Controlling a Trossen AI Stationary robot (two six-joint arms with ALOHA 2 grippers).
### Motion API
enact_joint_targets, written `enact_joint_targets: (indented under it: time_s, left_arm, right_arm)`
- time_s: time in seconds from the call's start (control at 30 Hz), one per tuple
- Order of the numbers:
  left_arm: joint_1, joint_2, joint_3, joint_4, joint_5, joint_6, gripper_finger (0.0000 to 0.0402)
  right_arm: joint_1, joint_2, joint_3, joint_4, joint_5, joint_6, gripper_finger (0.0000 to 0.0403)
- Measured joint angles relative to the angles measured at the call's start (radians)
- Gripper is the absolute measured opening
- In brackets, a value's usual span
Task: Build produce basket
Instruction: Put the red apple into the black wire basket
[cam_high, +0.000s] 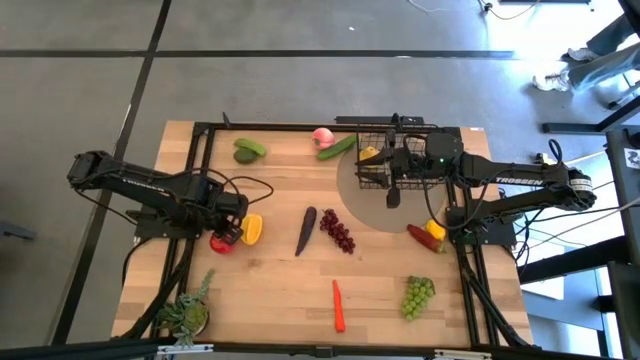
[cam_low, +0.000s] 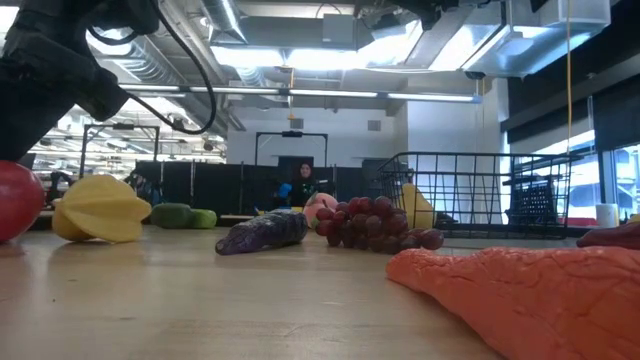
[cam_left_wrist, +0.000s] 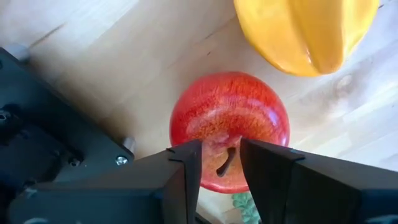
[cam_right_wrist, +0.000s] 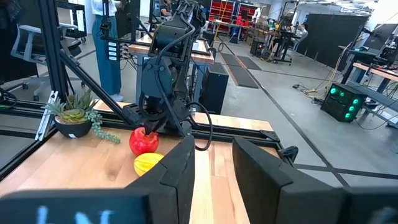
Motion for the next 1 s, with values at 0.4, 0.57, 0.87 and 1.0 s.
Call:
enact_joint_targets:
  time_s: [0.4,0.57,0.87,1.0]
  left_arm:
    - [-0.003,-0.048,0.001,0.004,0.029,0.099,0.0099]
    - [-0.028,-0.049,0.001,0.025,0.03,0.182,0.0097]
    - [-0.086,-0.046,0.001,0.025,0.011,0.184,0.0096]
    - [-0.098,-0.045,0.001,0.025,-0.007,0.184,0.0096]
  right_arm:
    - [0.0,0.0,0.0,0.0,0.0,0.0,0.0112]
    - [0.0,0.0,0.0,0.0,-0.001,0.0,0.0112]
    - [0.0,0.0,0.0,0.0,0.005,0.002,0.0112]
    - [0.0,0.0,0.0,0.0,0.023,0.002,0.0112]
